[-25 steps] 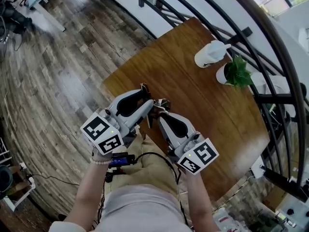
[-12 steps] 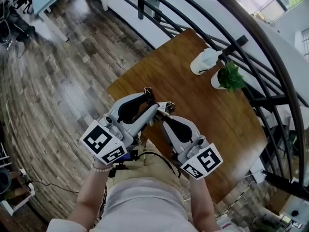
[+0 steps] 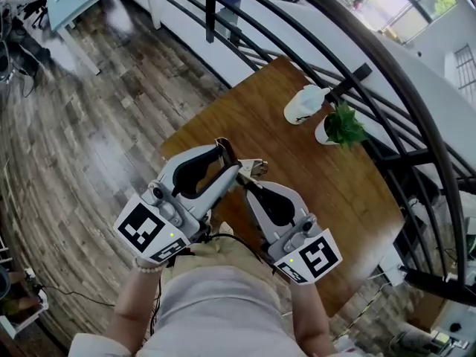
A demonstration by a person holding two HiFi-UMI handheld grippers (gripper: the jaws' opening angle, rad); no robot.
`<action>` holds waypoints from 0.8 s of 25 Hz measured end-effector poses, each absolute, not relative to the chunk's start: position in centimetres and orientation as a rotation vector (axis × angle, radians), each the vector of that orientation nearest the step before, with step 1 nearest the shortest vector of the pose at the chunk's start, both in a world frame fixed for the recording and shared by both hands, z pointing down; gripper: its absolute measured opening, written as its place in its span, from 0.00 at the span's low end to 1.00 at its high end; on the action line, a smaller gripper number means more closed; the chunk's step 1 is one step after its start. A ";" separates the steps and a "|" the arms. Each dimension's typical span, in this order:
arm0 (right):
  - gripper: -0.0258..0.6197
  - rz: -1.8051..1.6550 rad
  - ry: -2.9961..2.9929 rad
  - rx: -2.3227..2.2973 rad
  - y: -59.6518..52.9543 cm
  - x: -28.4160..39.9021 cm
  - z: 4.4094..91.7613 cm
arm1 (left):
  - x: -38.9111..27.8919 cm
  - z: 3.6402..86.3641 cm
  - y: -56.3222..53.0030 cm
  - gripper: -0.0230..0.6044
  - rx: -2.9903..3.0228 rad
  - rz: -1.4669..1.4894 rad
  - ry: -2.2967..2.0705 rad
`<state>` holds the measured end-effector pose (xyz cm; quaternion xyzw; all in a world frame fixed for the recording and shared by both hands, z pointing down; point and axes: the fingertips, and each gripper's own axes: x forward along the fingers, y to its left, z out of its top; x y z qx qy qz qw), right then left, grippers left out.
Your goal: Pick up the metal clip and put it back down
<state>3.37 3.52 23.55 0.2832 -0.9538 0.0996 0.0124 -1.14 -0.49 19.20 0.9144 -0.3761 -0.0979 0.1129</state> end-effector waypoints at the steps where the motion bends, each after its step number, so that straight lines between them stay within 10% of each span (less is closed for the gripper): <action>1: 0.11 0.290 -2.971 0.884 3.6 3.4 23.3 | -1.1 18.9 -0.4 0.23 2.693 -0.293 -1.107; 20: 0.11 0.198 -3.003 0.884 4.7 2.7 20.7 | -1.5 15.7 1.0 0.23 2.785 -0.333 -1.115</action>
